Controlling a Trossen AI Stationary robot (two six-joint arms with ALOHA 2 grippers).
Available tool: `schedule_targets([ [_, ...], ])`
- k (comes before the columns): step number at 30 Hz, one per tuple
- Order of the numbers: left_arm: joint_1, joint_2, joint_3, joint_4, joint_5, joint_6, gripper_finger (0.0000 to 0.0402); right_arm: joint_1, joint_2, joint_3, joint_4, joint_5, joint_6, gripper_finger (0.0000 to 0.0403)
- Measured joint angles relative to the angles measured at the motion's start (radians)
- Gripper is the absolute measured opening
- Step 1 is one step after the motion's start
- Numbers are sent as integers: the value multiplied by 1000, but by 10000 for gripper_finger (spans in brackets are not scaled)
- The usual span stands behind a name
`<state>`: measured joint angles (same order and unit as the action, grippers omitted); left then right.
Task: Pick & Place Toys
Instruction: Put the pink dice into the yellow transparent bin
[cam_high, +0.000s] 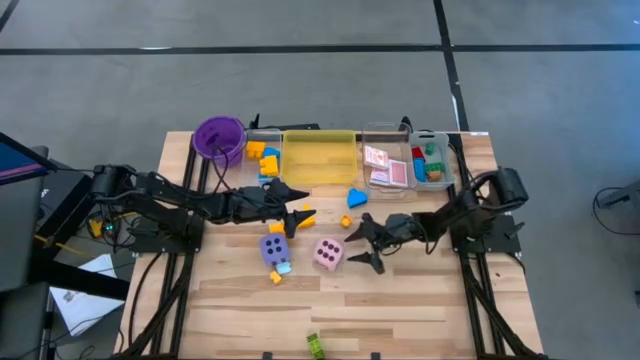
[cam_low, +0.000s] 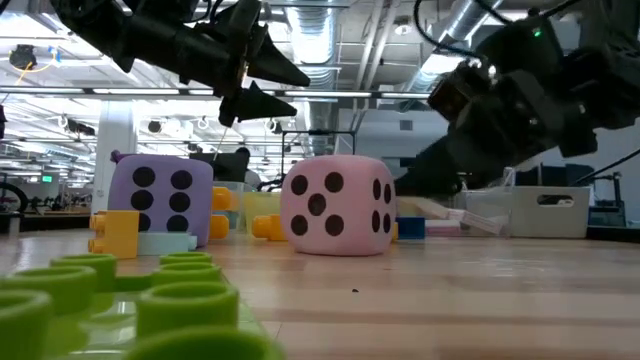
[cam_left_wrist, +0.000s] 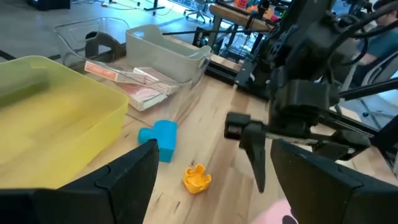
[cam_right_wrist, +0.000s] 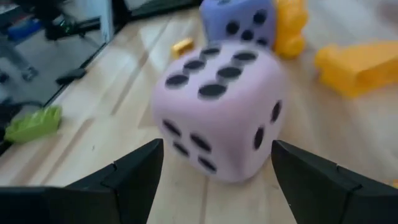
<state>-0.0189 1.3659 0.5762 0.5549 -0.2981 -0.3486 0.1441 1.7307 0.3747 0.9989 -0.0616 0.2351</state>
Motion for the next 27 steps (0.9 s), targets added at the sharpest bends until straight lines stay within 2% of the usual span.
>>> schedule_targets([
  [10,0,0,0,-142,25,4,301,152,-9,-3,4,356,66,290],
  [17,0,0,0,-171,24,1,300,289,-8,-3,39,709,69,290],
  [21,0,0,0,-171,24,0,300,300,-8,-3,10,730,15,290],
  [27,0,0,0,-171,21,8,300,292,-8,-3,-56,711,95,307],
])
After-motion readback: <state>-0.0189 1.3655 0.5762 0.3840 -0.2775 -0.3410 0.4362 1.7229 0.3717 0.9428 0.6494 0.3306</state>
